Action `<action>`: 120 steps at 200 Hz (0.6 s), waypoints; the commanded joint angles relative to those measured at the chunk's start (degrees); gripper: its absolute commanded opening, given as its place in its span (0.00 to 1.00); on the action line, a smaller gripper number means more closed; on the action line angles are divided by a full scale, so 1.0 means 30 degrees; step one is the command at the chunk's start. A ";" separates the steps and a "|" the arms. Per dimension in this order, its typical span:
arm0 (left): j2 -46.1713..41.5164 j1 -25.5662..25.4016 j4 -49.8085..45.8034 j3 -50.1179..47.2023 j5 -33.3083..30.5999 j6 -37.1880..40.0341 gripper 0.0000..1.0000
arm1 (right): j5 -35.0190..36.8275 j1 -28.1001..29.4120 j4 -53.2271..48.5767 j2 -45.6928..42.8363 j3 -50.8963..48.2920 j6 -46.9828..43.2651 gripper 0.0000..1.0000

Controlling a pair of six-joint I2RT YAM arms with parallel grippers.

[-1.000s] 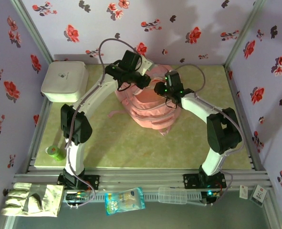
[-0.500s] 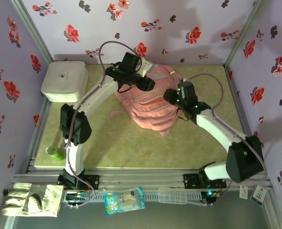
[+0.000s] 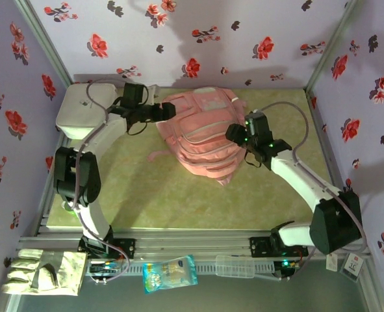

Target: Pack books, pencil case, and school supplies into a backpack

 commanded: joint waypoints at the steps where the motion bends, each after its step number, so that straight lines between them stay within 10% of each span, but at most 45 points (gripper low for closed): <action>1: 0.0883 0.0040 0.1798 -0.0441 0.2152 -0.2761 0.72 | -0.1257 0.0334 0.0571 0.0926 0.1053 0.0126 0.65; 120: 0.4873 -0.1152 0.1806 0.1227 0.5614 -0.3700 0.31 | -0.0965 0.0052 0.0060 0.4469 0.3000 -0.0401 0.46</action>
